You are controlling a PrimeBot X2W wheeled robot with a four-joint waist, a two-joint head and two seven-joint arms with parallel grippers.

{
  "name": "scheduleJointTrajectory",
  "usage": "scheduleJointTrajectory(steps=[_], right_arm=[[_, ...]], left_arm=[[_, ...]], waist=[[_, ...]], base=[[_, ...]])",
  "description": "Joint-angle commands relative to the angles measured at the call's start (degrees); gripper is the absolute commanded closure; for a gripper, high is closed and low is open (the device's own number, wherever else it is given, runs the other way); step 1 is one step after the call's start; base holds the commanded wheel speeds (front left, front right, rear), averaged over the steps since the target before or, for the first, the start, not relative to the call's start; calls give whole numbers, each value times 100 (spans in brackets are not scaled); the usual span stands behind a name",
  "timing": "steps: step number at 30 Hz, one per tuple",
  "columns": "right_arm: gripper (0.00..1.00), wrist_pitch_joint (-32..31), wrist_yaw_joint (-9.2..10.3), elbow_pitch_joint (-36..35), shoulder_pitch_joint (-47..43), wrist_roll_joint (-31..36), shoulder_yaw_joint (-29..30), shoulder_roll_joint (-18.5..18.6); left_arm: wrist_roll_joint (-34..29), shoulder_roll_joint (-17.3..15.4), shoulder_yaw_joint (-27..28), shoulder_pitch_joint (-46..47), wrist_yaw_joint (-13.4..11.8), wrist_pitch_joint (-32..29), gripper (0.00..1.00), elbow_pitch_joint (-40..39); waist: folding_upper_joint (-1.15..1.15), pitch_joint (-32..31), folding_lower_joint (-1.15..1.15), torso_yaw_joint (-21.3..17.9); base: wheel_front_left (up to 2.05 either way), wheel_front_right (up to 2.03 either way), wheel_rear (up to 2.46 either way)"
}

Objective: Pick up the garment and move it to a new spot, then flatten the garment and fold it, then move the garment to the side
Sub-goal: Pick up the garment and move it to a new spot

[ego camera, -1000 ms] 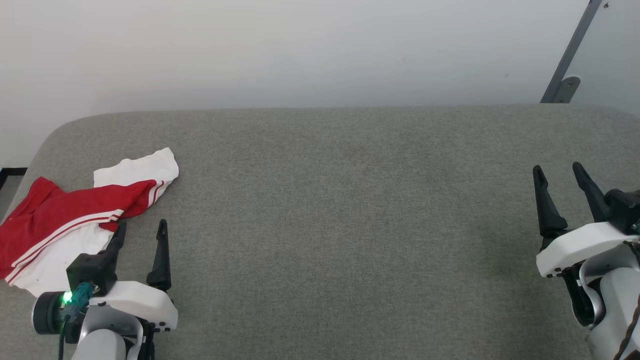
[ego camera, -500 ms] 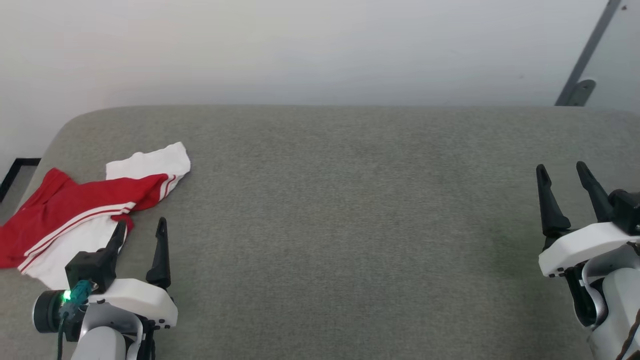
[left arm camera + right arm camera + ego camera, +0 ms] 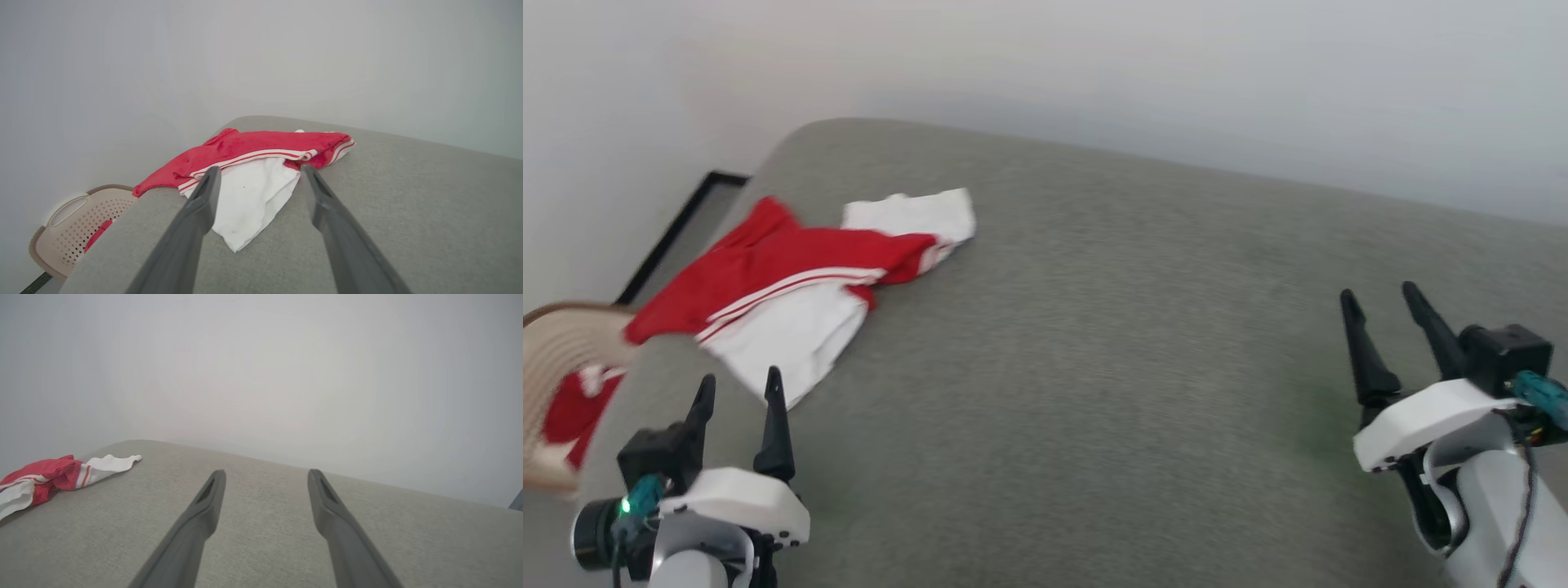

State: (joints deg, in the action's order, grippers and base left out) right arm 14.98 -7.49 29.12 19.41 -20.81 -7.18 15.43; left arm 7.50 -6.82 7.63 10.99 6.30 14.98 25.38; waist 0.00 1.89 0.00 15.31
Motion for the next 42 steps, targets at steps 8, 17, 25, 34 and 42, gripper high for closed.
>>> scheduleJointTrajectory(steps=[8,17,25,34,42], right_arm=[[0,27,0,14,70,-176,-179,-239],[0,27,1,333,795,-264,-1126,-400],[0,26,1,583,1156,-461,-1659,-413],[0,27,1,467,844,-416,-1135,-96],[0,26,1,220,970,-226,-906,26]], left_arm=[[-43,187,168,-261,-97,31,0,-158],[196,357,642,-695,-332,31,0,-752],[496,389,655,-990,-438,31,0,-1083],[188,261,-401,188,31,31,0,-263],[1056,-417,-1349,2243,122,-486,0,1169]], waist=[[0,22,0,1347],[0,309,0,1624],[0,371,0,1638],[0,550,0,1514],[0,1422,0,536]], base=[[0,0,0],[0,0,0],[0,0,0],[0,0,0],[0,0,0]])
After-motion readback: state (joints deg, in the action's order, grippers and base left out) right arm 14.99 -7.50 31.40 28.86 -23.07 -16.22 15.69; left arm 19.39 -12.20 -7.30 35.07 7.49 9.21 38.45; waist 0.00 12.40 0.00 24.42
